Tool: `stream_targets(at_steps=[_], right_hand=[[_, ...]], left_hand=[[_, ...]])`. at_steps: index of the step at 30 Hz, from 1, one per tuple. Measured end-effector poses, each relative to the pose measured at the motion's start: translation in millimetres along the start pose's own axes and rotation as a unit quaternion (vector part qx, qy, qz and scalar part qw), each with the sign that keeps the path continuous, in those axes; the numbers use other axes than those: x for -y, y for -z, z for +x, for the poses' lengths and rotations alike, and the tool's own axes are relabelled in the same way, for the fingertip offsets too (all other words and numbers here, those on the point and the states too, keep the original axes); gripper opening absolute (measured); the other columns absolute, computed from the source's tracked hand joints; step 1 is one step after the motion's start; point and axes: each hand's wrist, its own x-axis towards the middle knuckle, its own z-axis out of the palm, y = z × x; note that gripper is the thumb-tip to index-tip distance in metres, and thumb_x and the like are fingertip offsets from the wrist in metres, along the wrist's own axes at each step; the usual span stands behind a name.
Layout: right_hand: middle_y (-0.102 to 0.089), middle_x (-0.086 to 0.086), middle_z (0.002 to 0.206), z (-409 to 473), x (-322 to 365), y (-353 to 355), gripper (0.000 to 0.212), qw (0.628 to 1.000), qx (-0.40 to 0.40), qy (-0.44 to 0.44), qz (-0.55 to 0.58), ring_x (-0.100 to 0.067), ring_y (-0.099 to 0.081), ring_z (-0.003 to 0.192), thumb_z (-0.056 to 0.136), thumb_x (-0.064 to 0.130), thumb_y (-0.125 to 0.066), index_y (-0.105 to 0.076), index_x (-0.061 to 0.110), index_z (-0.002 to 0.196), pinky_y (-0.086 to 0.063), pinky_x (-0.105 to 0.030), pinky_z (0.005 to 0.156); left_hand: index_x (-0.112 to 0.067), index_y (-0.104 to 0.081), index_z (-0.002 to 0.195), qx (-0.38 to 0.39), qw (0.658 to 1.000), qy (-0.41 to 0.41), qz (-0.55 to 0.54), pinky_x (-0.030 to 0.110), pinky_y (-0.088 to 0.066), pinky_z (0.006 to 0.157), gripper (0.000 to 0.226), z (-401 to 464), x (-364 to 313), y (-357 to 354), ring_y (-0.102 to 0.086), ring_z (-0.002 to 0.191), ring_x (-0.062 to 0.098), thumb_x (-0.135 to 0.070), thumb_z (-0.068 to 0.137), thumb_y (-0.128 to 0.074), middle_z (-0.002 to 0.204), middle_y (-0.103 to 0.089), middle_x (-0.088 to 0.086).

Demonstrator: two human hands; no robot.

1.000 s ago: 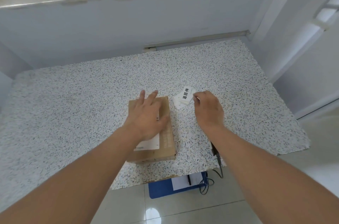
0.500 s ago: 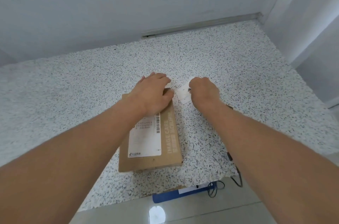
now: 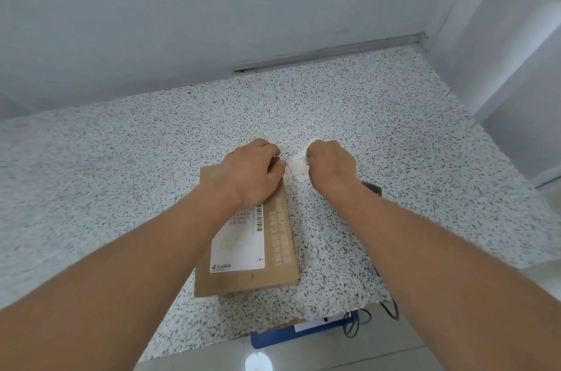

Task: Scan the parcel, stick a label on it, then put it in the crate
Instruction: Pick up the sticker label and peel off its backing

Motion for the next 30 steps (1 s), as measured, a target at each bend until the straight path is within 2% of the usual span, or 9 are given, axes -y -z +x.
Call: stream_targets(at_steps=[3, 5, 7, 10, 13, 16, 21, 25, 30], right_hand=[[-0.074, -0.011, 0.084, -7.2, 2.3, 6.4, 0.015, 0.995, -0.077, -0.007, 0.056, -0.027, -0.059, 0.061, 0.094, -0.003, -0.064, -0.074, 0.007, 0.089, -0.047, -0.034, 0.054], [-0.076, -0.012, 0.087, -12.8, 5.1, 12.7, 0.015, 0.978, -0.139, 0.003, 0.156, -0.031, -0.069, 0.075, 0.097, 0.004, -0.067, -0.08, 0.008, 0.09, -0.053, -0.039, 0.06], [-0.074, -0.009, 0.09, -22.7, 11.0, 23.8, 0.013, 0.946, -0.19, 0.028, 0.26, -0.025, -0.068, 0.079, 0.099, 0.014, -0.072, -0.084, 0.01, 0.096, -0.052, -0.03, 0.068], [-0.07, -0.007, 0.089, -38.3, 21.9, 44.1, 0.016, 0.901, -0.237, 0.072, 0.357, -0.015, -0.063, 0.076, 0.091, 0.008, -0.08, -0.084, 0.011, 0.105, -0.05, -0.017, 0.073], [-0.073, -0.002, 0.082, -52.6, 30.7, 69.5, 0.019, 0.872, -0.279, 0.105, 0.388, -0.01, -0.064, 0.069, 0.082, 0.002, -0.085, -0.083, 0.011, 0.099, -0.053, -0.015, 0.07], [-0.074, 0.002, 0.078, -67.5, 37.9, 99.8, 0.016, 0.856, -0.3, 0.118, 0.403, -0.008, -0.064, 0.067, 0.08, 0.001, -0.087, -0.078, 0.01, 0.09, -0.05, -0.011, 0.066], [-0.071, 0.0, 0.077, -93.6, 44.2, 154.2, 0.03, 0.854, -0.308, 0.163, 0.387, -0.013, -0.066, 0.07, 0.078, -0.003, -0.086, -0.066, 0.008, 0.098, -0.051, -0.014, 0.069], [-0.072, -0.001, 0.081, -106.9, 47.6, 191.4, 0.028, 0.861, -0.334, 0.217, 0.316, -0.014, -0.065, 0.074, 0.075, -0.007, -0.086, -0.07, 0.007, 0.093, -0.043, -0.005, 0.072], [-0.071, -0.002, 0.104, -131.8, 47.3, 231.5, 0.03, 0.868, -0.295, 0.244, 0.316, -0.021, -0.064, 0.1, 0.077, 0.009, -0.09, -0.077, 0.011, 0.104, -0.055, -0.037, 0.087]], left_hand=[[-0.017, -0.064, 0.129, -0.018, 1.0, -0.009, -0.008, 0.045, -0.049, 0.098, 0.04, -3.9, 2.0, 2.1, -0.059, 0.115, 0.025, -0.04, 0.103, -0.043, 0.131, -0.06, 0.002], [-0.017, -0.069, 0.126, -0.059, 0.998, -0.017, -0.011, 0.044, -0.046, 0.102, 0.036, -6.3, 2.4, 7.7, -0.055, 0.12, 0.024, -0.037, 0.103, -0.049, 0.13, -0.061, 0.003], [-0.02, -0.074, 0.119, -0.118, 0.992, -0.008, -0.049, 0.041, -0.044, 0.101, 0.03, -10.4, -2.0, 17.4, -0.054, 0.118, 0.022, -0.036, 0.101, -0.056, 0.122, -0.064, 0.0], [-0.026, -0.078, 0.106, -0.168, 0.967, 0.054, -0.183, 0.03, -0.042, 0.091, 0.022, -17.6, -18.0, 40.3, -0.057, 0.108, 0.014, -0.041, 0.096, -0.065, 0.11, -0.065, -0.007], [-0.024, -0.08, 0.093, -0.174, 0.933, 0.073, -0.307, 0.031, -0.05, 0.076, 0.02, -27.2, -35.2, 70.5, -0.065, 0.085, 0.006, -0.042, 0.092, -0.071, 0.09, -0.07, -0.012], [-0.022, -0.081, 0.085, -0.171, 0.909, 0.085, -0.371, 0.019, -0.039, 0.056, 0.022, -40.7, -48.7, 103.3, -0.052, 0.047, -0.004, -0.044, 0.088, -0.075, 0.057, -0.064, -0.021], [-0.024, -0.082, 0.08, -0.134, 0.887, 0.108, -0.429, 0.019, -0.046, 0.068, 0.013, -64.4, -67.4, 154.4, -0.066, 0.068, -0.011, -0.037, 0.083, -0.083, 0.074, -0.077, -0.015], [-0.021, -0.083, 0.081, -0.116, 0.873, 0.119, -0.459, 0.044, -0.057, 0.095, 0.004, -81.5, -82.6, 189.4, -0.073, 0.091, 0.015, -0.024, 0.084, -0.082, 0.086, -0.08, 0.0], [-0.01, -0.078, 0.089, -0.121, 0.861, 0.123, -0.479, 0.039, -0.058, 0.093, 0.009, -105.2, -97.9, 225.3, -0.066, 0.086, 0.019, -0.019, 0.09, -0.077, 0.083, -0.073, 0.001]])
